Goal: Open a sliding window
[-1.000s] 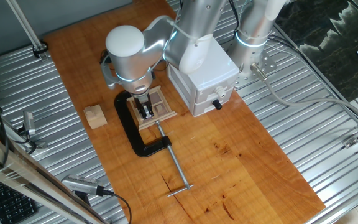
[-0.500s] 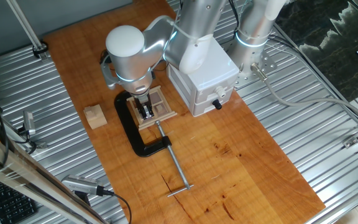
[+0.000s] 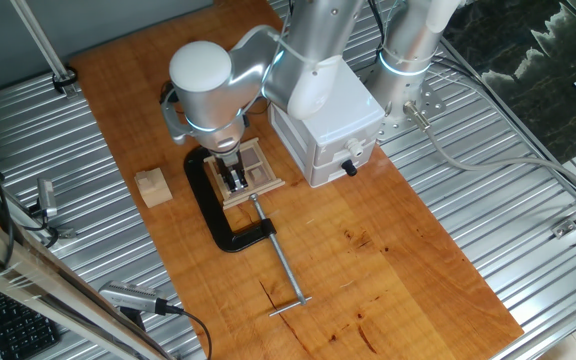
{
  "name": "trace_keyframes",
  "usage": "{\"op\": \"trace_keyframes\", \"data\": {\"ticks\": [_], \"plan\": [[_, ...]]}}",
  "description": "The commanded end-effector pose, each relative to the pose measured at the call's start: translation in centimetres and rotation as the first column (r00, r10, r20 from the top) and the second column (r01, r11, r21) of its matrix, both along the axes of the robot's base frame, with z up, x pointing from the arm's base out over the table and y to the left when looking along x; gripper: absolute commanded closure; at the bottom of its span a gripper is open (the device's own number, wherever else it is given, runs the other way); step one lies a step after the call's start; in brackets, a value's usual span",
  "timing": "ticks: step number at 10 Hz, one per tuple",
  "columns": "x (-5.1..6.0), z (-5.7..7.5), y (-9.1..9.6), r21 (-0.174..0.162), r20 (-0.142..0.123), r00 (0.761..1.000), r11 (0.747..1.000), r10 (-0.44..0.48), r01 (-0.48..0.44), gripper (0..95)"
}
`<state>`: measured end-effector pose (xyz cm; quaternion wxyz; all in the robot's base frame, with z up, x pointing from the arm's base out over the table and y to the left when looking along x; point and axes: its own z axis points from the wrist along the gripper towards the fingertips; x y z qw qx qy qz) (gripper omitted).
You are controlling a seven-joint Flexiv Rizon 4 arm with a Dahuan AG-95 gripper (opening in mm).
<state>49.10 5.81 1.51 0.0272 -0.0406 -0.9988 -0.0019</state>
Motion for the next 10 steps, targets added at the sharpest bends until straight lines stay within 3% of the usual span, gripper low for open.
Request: {"op": "trace_keyframes", "data": {"ticks": [1, 10], "plan": [[0.04, -0.98, 0.03, 0.003, -0.001, 1.000, 1.000, 0.001, -0.001, 95.0], [0.05, -1.03, 0.03, 0.007, -0.002, 1.000, 1.000, 0.008, -0.008, 95.0]]}}
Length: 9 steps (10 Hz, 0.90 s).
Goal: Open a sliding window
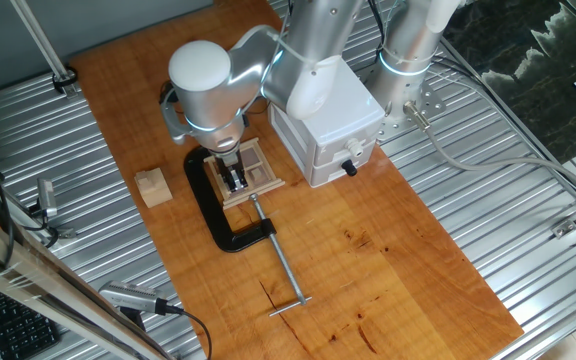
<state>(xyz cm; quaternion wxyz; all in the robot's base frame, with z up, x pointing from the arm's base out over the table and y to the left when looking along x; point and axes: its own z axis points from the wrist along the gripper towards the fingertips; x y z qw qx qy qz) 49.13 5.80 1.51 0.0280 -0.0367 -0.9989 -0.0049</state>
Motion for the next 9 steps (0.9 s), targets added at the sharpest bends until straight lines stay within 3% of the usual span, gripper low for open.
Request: {"op": "trace_keyframes", "data": {"ticks": [1, 4, 9], "plan": [[0.02, -1.05, 0.03, 0.001, -0.001, 1.000, 1.000, 0.000, 0.000, 95.0], [0.02, -1.05, 0.03, -0.011, -0.009, 1.000, 1.000, 0.027, -0.027, 95.0], [0.02, -1.05, 0.03, -0.002, -0.016, 0.997, 0.997, 0.078, -0.078, 95.0]]}}
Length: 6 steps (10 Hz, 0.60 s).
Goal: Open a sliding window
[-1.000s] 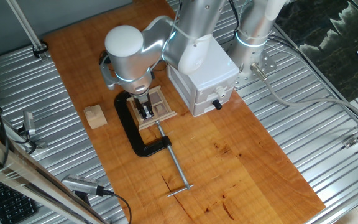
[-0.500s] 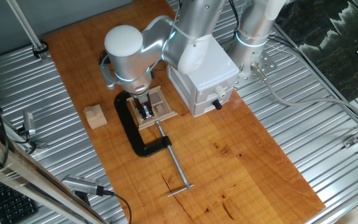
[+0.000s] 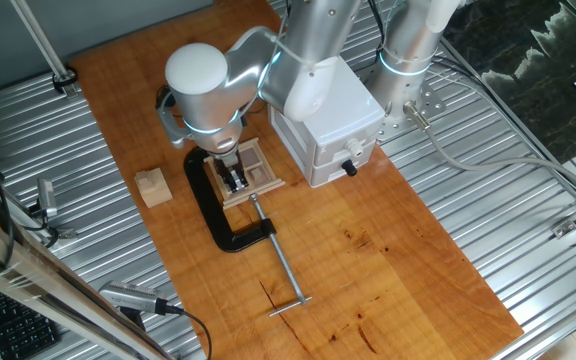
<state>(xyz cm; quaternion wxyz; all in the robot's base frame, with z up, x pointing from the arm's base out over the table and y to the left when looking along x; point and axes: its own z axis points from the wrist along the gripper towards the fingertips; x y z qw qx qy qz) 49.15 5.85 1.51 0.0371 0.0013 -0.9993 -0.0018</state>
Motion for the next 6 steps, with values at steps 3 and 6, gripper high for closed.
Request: {"op": "trace_keyframes", "data": {"ticks": [3, 6], "plan": [[0.01, -1.05, -0.02, 0.003, 0.000, 0.999, 0.999, 0.037, -0.037, 95.0], [0.01, -1.05, -0.02, 0.003, 0.000, 0.999, 0.999, 0.033, -0.033, 95.0]]}}
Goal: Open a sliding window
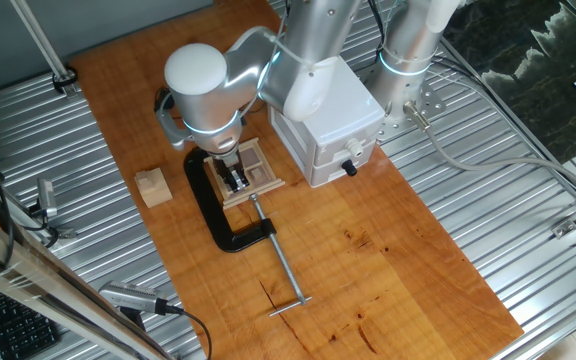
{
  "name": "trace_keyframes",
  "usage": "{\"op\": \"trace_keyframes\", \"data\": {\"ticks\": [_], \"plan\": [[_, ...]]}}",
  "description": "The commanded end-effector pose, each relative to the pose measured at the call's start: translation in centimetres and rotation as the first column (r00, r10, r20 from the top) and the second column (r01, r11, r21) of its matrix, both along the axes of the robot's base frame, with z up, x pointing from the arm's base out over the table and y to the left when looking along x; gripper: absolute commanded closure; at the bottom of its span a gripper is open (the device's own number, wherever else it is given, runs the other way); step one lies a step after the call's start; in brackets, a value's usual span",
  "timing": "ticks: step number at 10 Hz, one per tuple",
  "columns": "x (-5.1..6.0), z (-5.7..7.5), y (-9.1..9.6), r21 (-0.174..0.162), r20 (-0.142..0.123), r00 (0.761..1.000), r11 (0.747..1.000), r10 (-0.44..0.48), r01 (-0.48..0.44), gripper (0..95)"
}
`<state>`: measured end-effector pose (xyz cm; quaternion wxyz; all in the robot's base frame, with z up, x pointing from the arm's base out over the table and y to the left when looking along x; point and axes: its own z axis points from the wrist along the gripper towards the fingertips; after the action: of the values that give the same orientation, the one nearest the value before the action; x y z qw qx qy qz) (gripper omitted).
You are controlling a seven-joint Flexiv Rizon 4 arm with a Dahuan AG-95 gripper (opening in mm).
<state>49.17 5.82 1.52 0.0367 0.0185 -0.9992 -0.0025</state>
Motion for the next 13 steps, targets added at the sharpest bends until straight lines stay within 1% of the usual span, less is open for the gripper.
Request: {"op": "trace_keyframes", "data": {"ticks": [1, 10, 11, 13], "plan": [[0.0, -1.1, 0.0, 0.001, 0.000, 1.000, 1.000, 0.000, 0.000, 95.0], [0.0, -1.4, 1.2, 0.005, 0.005, 1.000, 1.000, -0.012, 0.012, 95.0], [0.1, -1.4, 1.5, 0.003, 0.005, 1.000, 1.000, -0.014, 0.014, 95.0], [0.0, -1.5, 1.7, -0.012, 0.004, 1.000, 1.000, -0.007, 0.007, 95.0]]}}
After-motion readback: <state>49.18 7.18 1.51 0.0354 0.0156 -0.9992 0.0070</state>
